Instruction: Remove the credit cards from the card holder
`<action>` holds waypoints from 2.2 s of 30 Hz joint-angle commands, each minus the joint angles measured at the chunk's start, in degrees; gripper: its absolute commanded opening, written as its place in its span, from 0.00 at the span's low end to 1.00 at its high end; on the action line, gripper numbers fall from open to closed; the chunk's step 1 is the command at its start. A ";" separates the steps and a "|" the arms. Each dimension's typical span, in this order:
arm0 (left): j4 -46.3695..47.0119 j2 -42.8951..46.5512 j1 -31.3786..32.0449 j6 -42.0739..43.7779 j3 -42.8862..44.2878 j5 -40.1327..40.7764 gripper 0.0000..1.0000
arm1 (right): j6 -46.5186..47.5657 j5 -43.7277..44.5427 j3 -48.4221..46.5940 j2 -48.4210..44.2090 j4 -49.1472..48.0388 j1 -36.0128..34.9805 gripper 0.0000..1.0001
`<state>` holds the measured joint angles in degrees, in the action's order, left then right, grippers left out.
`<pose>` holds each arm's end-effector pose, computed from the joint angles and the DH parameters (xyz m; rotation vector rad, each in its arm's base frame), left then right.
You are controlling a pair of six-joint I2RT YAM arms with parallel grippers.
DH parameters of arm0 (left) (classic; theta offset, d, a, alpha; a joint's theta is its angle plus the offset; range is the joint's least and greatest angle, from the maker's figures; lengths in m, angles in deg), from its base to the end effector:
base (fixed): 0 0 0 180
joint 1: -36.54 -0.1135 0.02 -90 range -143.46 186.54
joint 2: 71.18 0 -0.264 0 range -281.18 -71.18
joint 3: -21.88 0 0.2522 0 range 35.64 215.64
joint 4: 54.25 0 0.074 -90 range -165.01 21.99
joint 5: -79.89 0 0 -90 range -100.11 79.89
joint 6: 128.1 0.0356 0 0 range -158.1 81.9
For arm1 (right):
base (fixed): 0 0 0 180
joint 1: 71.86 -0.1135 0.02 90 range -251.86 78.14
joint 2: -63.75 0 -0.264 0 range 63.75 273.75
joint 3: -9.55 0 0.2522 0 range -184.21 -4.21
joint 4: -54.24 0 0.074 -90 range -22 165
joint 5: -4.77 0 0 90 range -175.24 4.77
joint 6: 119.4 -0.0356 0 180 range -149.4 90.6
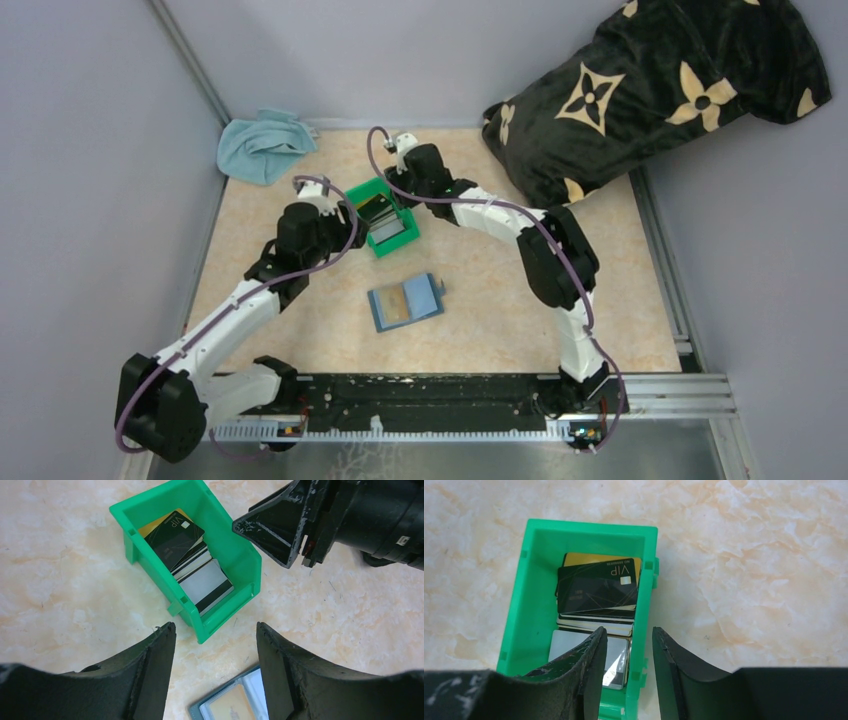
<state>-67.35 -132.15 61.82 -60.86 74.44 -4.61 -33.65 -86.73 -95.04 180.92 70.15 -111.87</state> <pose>0.2214 -0.1008 0.2673 -0.0211 1.9724 -0.4598 0.3694 0.3113 0.2412 -0.6623 1.9995 0.4977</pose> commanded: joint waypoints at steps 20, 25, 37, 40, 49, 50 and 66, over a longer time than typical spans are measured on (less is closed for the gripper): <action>1.44 0.52 0.00 -0.25 -0.97 -0.29 0.67 | -1.96 4.19 -3.70 2.53 0.40 -0.24 0.00; 1.44 0.46 0.01 -0.23 -1.00 -0.48 0.67 | -4.02 6.29 -3.24 1.74 0.33 -0.24 0.00; 1.35 0.84 0.01 -0.43 -1.27 -0.09 0.67 | -10.84 11.83 -2.77 0.76 2.12 -0.67 0.00; 1.35 0.78 0.03 -0.65 -1.45 0.16 0.67 | -12.85 13.19 -2.73 0.51 2.93 -1.15 0.00; 1.50 1.28 0.03 -1.21 -2.29 -0.24 0.66 | -12.18 11.46 1.48 -4.27 -0.72 -1.39 0.36; 1.63 1.33 0.03 -1.29 -2.39 -0.27 0.66 | -11.99 11.05 1.77 -4.92 -0.81 -1.37 0.40; 3.71 1.02 2.07 -5.11 -7.99 -5.59 0.60 | -8.78 9.16 28.57 -27.73 -13.41 -1.58 0.47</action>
<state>-65.31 -131.80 62.34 -63.81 69.20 -7.41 -44.08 -76.37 -75.47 162.73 65.60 -112.72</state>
